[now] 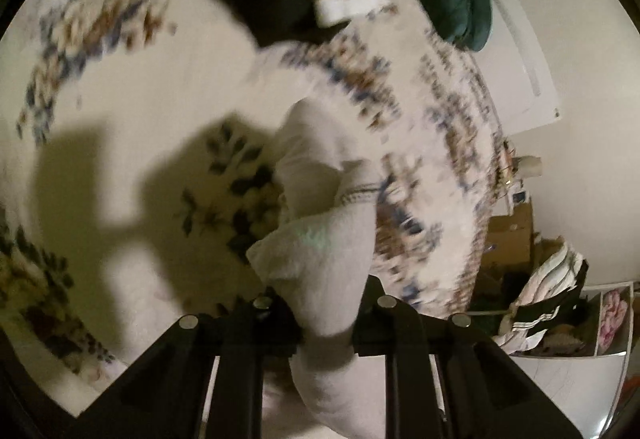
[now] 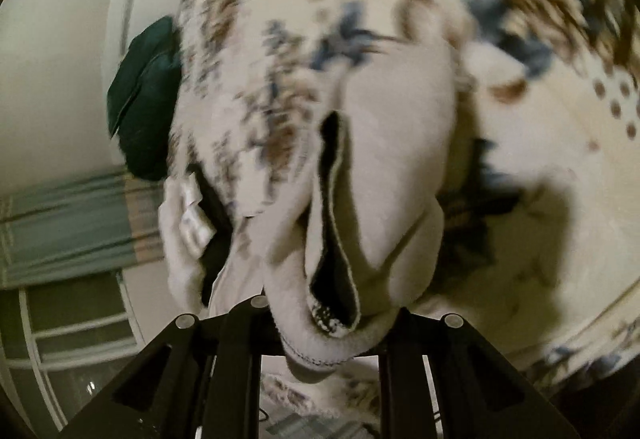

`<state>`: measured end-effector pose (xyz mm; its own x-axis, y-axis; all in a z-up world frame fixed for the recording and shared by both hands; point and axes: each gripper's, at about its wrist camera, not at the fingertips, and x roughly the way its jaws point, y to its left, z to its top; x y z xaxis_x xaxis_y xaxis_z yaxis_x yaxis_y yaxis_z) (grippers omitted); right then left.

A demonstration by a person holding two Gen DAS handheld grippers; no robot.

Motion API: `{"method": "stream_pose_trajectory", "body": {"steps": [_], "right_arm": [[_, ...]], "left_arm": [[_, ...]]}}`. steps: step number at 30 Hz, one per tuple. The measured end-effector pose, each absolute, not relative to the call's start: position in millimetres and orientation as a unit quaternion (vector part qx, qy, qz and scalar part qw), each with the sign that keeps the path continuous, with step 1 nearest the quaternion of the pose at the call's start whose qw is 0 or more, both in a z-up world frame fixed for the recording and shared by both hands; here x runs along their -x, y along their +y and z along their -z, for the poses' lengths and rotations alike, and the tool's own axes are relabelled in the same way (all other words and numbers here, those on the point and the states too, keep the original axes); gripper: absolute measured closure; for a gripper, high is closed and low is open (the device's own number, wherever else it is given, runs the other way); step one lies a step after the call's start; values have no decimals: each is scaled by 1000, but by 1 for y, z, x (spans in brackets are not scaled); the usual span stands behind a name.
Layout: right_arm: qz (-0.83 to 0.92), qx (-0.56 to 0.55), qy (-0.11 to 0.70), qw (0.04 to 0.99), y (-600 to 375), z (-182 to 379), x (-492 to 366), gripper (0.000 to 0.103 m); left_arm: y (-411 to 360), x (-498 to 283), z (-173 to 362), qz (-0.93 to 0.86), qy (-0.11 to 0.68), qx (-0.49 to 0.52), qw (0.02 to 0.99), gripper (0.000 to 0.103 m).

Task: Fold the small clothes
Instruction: 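Lift the folded shirt with both grippers and place it onto the white clothes stack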

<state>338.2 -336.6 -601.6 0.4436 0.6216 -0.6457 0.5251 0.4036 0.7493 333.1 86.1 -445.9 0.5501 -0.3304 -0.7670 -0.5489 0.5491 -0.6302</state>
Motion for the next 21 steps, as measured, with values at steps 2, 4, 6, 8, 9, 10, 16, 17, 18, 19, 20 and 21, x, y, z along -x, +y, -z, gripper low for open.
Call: {"method": "stream_pose_trajectory", "body": {"steps": [2,4,6,8,9,10,16,17,18,19,20,21], "right_arm": [[-49,-533,528,659,-330,573,-350,86],[-59,-530,524,665,-322,541,-365,86],[-69,-523,517,674,-308,510,-385,86],[-82,-517,509,683,-289,482,-406,86],[-89,-514,504,689,-276,467,-420,86],[-97,-511,496,695,-261,450,-435,86],[-140,-497,446,731,-158,364,-535,86],[-147,-495,437,737,-140,351,-554,86],[-152,-494,430,740,-125,342,-568,86],[-158,-493,423,744,-109,332,-584,86],[-169,-490,414,748,-86,320,-607,86],[-176,-486,409,752,-68,312,-624,86]], "left_arm": [[96,-341,416,-67,458,469,752,88],[108,-351,390,-59,447,473,757,88],[123,-363,364,-51,436,475,763,88],[142,-381,339,-45,420,476,771,88],[153,-388,329,-41,412,478,775,88],[168,-401,316,-36,401,479,780,88],[257,-492,253,-15,354,464,812,88],[271,-507,244,-14,346,459,818,88],[287,-523,234,-11,337,455,824,88],[308,-544,222,-10,327,448,832,88],[323,-558,214,-9,318,445,837,88],[336,-570,210,-7,310,444,841,88]]}}
